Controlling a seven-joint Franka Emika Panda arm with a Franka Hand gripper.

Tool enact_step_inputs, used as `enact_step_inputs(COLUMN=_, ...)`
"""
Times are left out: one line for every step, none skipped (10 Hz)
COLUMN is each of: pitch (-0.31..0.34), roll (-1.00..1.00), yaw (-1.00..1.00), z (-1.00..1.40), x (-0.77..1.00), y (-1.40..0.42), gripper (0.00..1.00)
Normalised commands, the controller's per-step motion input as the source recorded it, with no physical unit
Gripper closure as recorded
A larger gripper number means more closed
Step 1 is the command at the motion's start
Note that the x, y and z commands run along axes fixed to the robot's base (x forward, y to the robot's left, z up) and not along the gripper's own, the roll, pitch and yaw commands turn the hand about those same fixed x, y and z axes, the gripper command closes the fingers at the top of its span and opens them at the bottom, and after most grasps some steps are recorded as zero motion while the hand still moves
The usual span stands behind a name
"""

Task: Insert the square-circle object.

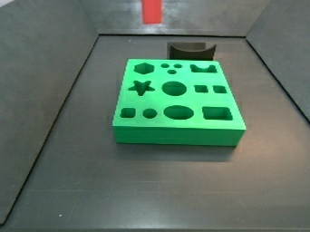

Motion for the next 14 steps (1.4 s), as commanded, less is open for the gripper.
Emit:
enact_step_inputs(pitch=-0.076, roll=0.0, yaw=-0.99, z=-0.67, x=-0.03, y=-0.07, gripper=1.0)
enact_step_inputs(pitch=-0.05, roll=0.0, yaw=-0.99, z=-0.66, x=-0.02, y=-0.08, gripper=1.0)
enact_step_inputs(pitch=-0.03, roll=0.0, yaw=-0.99, z=-0.64, x=0.0, y=-0.1, gripper=1.0)
enact_step_inputs(pitch=-0.026, roll=0.0, yaw=-0.99, z=-0.62, x=0.0, y=-0.11, gripper=1.0)
enact_step_inputs(pitch=-0.016, roll=0.0, yaw=-0.99, z=-0.57, x=0.0, y=-0.12, gripper=1.0)
enact_step_inputs(pitch=-0.003, roll=0.0, yaw=-0.97, z=-0.48, x=0.0, y=-0.16, gripper=1.0)
enact_step_inputs(pitch=0.0, roll=0.0, yaw=-0.96, z=-0.42, x=0.0, y=-0.19, gripper=1.0)
enact_step_inputs(pitch=0.0, roll=0.0, yaw=-0.95, z=-0.37, x=0.0, y=-0.21, gripper=1.0)
enact_step_inputs(pitch=0.0, roll=0.0, yaw=-0.95, z=-0.37, x=0.0, y=-0.21, gripper=1.0)
enact_step_inputs(pitch=0.0, roll=0.0, yaw=-0.99, z=-0.41, x=0.0, y=-0.17, gripper=1.0)
enact_step_inputs(pitch=0.0, roll=0.01, yaw=-1.0, z=-0.41, x=0.0, y=-0.07, gripper=1.0)
enact_step_inputs(pitch=0.0, roll=0.03, yaw=-1.0, z=-0.38, x=0.0, y=0.0, gripper=1.0)
enact_step_inputs(pitch=0.0, roll=0.03, yaw=-1.0, z=-0.37, x=0.0, y=0.0, gripper=1.0)
enact_step_inputs(pitch=0.0, roll=0.06, yaw=-1.0, z=-0.33, x=0.0, y=0.0, gripper=1.0)
